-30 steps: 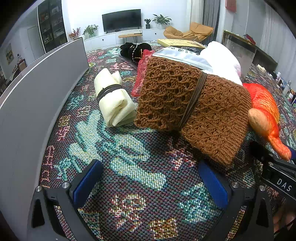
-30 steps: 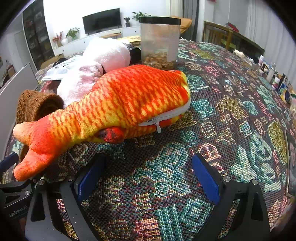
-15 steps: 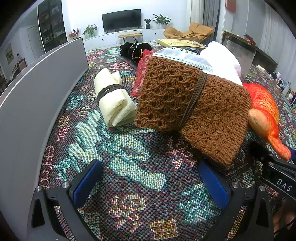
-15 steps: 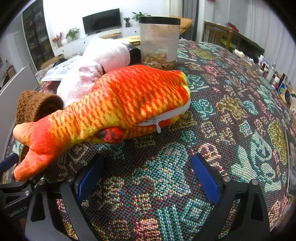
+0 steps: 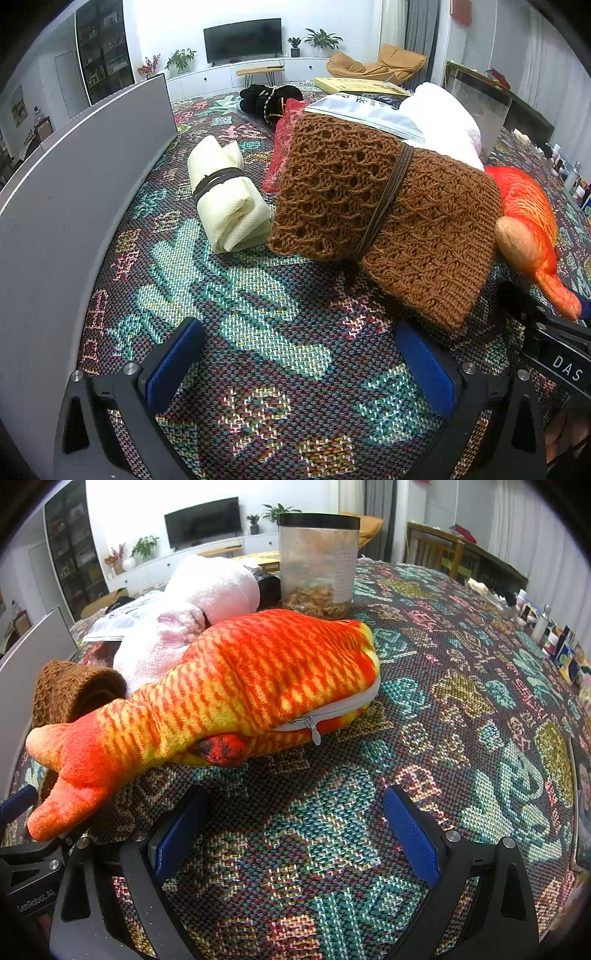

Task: Organize soft objects
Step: 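Bring left tool to the cream towel roll while right tool hovers over orange fish, then grasp the cream towel roll with the left tool, pull it out, release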

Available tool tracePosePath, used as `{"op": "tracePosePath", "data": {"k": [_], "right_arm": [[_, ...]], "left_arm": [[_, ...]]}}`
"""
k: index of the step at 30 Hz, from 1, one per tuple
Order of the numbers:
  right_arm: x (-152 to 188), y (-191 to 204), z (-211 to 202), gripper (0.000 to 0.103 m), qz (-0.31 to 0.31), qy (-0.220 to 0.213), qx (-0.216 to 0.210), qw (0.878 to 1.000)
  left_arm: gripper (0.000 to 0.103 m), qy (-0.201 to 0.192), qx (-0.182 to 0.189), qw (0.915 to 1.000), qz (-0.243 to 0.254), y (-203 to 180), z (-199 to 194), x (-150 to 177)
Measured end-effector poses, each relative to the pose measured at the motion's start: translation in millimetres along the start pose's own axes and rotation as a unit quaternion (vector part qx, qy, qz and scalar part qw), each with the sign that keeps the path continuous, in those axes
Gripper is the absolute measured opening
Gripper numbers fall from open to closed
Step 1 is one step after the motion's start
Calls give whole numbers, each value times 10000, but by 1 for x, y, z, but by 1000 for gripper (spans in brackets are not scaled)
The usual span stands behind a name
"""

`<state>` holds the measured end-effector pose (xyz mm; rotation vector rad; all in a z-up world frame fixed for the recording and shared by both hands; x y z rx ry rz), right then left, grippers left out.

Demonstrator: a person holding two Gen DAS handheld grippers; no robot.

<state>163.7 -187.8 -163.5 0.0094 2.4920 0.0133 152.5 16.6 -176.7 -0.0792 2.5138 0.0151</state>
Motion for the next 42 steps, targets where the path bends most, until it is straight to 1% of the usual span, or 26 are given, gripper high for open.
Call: {"op": "tracePosePath", "data": {"k": [18,23,25,27,30,31,33,34,36,39,41,42], "right_arm": [[0,0,0,97,6,-4,-18,10000],[0,-1,0,97,8,-6,-22,10000],[0,-1,0,97,5,-4,-17,10000],[0,-1,0,97,5,-4,-21,10000],[0,-1,0,97,5,-5,-22,10000],[0,-1,0,97,7,-5,-25,10000],[0,-1,0,97,6,-6,-26,10000],[0,-1,0,97,6,-6,-26,10000],[0,-1,0,97,7,-7,-28,10000],[0,-1,0,97,6,-7,-29,10000],[0,-1,0,97,9,-8,-34,10000],[0,-1,0,97,8,-7,-32,10000]], "left_arm": [[103,14,-27,10000,-28,0,-2,2],[103,65,192,9995,238,4,-19,23],[103,41,294,9993,229,9,-29,34],[103,-37,421,9990,110,15,-38,38],[103,-274,615,9973,-296,31,-51,25],[103,-404,635,9961,-471,38,-55,14],[103,-481,668,9937,-756,49,-55,-6],[102,-505,744,9914,-955,56,-52,-19],[96,-574,840,9864,-1294,67,-45,-39],[88,-501,821,9816,-1652,78,-22,-66],[78,-321,735,9803,-1805,84,-2,-77],[78,-216,684,9800,-1858,86,8,-79]]}}
Point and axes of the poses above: each gripper's, at about its wrist camera, not at the fingertips, and z roughly the way its jaws point, y to its left, x to its underside, the point moved 2 cm from there along z, roughly the way its jaws point
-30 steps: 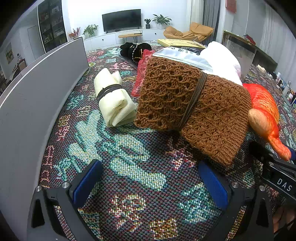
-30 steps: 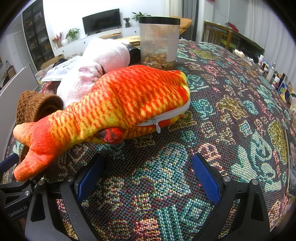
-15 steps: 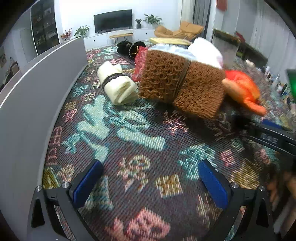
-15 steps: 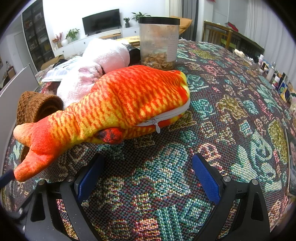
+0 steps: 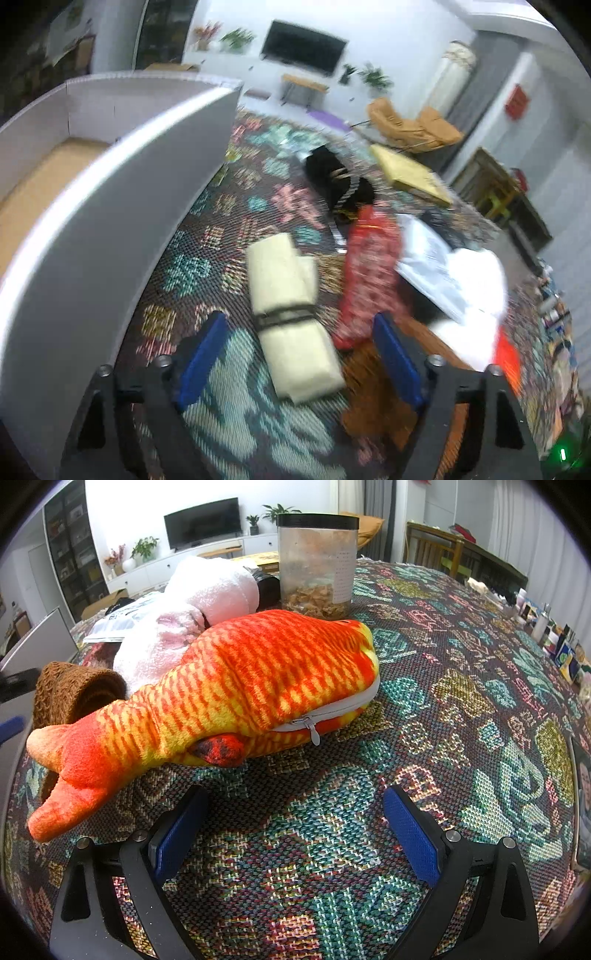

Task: Organize soft objects

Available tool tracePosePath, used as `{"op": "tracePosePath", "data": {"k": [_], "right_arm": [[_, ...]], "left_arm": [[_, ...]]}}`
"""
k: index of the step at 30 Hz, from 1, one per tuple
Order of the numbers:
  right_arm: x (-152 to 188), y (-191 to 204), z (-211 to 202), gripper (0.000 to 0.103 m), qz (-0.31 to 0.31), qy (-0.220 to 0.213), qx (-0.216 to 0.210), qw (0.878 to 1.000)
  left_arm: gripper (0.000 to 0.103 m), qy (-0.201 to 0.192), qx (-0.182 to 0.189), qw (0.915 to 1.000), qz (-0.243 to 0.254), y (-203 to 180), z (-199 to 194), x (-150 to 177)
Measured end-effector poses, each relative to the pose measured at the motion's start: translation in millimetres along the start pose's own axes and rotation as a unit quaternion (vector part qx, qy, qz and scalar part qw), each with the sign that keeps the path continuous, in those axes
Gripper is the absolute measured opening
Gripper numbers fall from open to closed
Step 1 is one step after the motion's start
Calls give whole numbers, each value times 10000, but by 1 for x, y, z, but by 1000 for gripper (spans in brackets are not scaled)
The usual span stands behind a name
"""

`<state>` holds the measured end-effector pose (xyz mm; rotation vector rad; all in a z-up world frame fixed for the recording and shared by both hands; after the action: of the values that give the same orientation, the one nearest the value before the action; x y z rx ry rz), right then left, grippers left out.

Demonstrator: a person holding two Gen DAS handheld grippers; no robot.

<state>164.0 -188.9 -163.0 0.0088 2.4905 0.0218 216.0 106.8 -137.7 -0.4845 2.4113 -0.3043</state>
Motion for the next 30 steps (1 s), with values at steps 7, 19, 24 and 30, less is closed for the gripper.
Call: {"op": "tracePosePath", "data": {"k": [7,19,24,30], "right_arm": [[0,0,0,97,-1,-1,-3,10000],[0,-1,0,97,-1,-1,-8,10000],[0,-1,0,97,3,-3,-14,10000],[0,-1,0,97,2,-3,-18,10000]], "left_arm": [[49,96,-199,9992,343,5,24,1],[44,755,-256,9820,1715,-3,-62,72],[77,671,-549,9780,1899,2,-50,90],[96,248,-753,9775,1953,6,-39,107]]}}
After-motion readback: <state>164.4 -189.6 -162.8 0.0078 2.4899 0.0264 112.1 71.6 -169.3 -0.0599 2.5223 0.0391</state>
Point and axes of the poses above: each gripper's, at about its wrist camera, not at the fingertips, and z roughly the way its jaws point, y to its left, x to its underside, the point moved 2 cm from there along z, roughly the way its jaws point
